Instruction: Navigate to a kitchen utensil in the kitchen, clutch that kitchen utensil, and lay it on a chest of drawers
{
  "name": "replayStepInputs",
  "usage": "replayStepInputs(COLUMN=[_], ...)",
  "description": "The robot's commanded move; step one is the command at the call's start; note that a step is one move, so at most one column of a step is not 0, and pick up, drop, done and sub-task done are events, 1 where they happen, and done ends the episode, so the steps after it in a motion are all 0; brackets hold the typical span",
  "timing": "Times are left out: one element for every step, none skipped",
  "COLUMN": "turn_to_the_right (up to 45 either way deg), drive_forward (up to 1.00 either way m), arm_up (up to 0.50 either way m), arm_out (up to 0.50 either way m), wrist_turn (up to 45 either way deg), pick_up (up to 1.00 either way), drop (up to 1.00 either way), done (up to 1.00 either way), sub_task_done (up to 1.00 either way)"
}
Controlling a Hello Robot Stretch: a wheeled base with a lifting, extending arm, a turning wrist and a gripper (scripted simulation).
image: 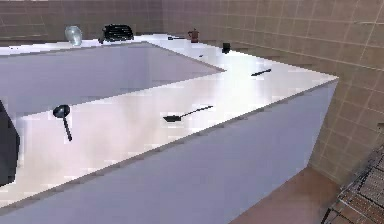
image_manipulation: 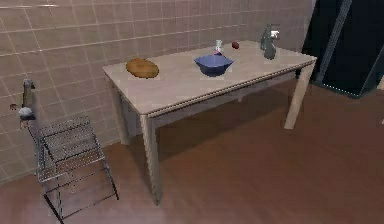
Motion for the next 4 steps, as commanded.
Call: replayStepInputs(turn_to_the_right=[21.0, 0.0, -45.0, -45.0], drive_forward=[0.0, 0.35, 0.0, 0.0], arm_up=[0.0, 0.0, 0.0, 0.0], arm_out=[0.0, 0.0, 0.0, 0.0], wrist_turn=[0.0, 0.0, 0.0, 0.0], pick_up=[0.0, 0.0, 0.0, 0.0], drop=[0.0, 0.0, 0.0, 0.0], done=[0.0, 0.0, 0.0, 0.0], sub_task_done=[0.0, 0.0, 0.0, 0.0])
